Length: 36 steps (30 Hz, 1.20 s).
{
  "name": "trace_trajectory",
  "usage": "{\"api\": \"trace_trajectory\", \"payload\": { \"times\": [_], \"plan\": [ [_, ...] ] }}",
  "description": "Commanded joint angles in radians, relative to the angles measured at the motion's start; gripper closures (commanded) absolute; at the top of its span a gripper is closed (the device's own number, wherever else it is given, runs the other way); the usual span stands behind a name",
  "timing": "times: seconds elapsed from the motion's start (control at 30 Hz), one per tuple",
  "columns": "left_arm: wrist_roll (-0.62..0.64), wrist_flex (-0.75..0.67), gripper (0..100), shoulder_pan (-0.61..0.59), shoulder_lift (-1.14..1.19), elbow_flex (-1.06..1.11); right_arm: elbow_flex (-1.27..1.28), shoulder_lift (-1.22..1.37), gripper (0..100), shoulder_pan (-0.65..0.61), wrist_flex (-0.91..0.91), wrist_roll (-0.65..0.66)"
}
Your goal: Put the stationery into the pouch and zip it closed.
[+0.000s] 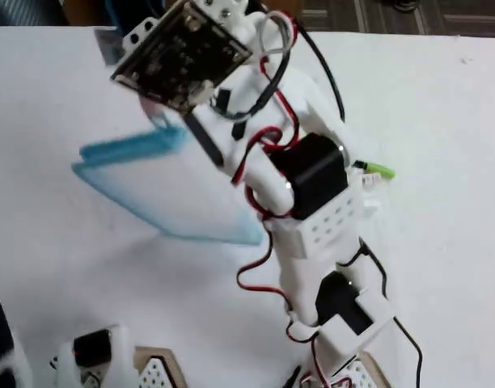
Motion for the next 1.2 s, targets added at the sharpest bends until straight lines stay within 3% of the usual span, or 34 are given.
{"api": "trace_trajectory", "payload": {
  "times": [0.0, 0.17, 0.3, 0.47, 0.53, 0.63, 0.73, 0.8, 0.93, 1.17],
  "plan": [
    [0.002, 0.15, 79, -0.001, 0.028, 0.014, 0.0, -0.035, 98.1, 0.027, 0.001, 0.003],
    [-0.175, 0.222, 79, 0.002, 0.028, 0.135, -0.002, -0.081, 98.1, 0.028, 0.001, 0.003],
    [-0.256, 0.227, 80, 0.087, 0.028, 0.249, 0.002, -0.153, 98.1, 0.027, 0.001, 0.008],
    [-0.262, 0.227, 98, 0.249, 0.028, 0.342, 0.011, -0.2, 98.1, 0.021, 0.124, 0.043],
    [-0.265, 0.229, 96, 0.297, 0.028, 0.371, 0.006, -0.208, 98.1, -0.013, 0.193, 0.167],
    [-0.267, 0.229, 98, 0.323, 0.028, 0.396, -0.002, -0.225, 98.1, -0.058, 0.262, 0.486],
    [-0.267, 0.227, 98, 0.325, 0.028, 0.399, 0.006, -0.248, 98.1, -0.061, 0.231, 0.833],
    [-0.267, 0.226, 98, 0.321, 0.028, 0.399, 0.003, -0.248, 98.1, -0.027, 0.153, 0.941],
    [-0.267, 0.226, 98, 0.323, 0.028, 0.399, 0.011, -0.237, 98.1, 0.064, -0.058, 0.806],
    [-0.267, 0.226, 98, 0.321, 0.028, 0.4, 0.009, -0.234, 98.1, 0.252, -0.113, 0.269]
  ]
}}
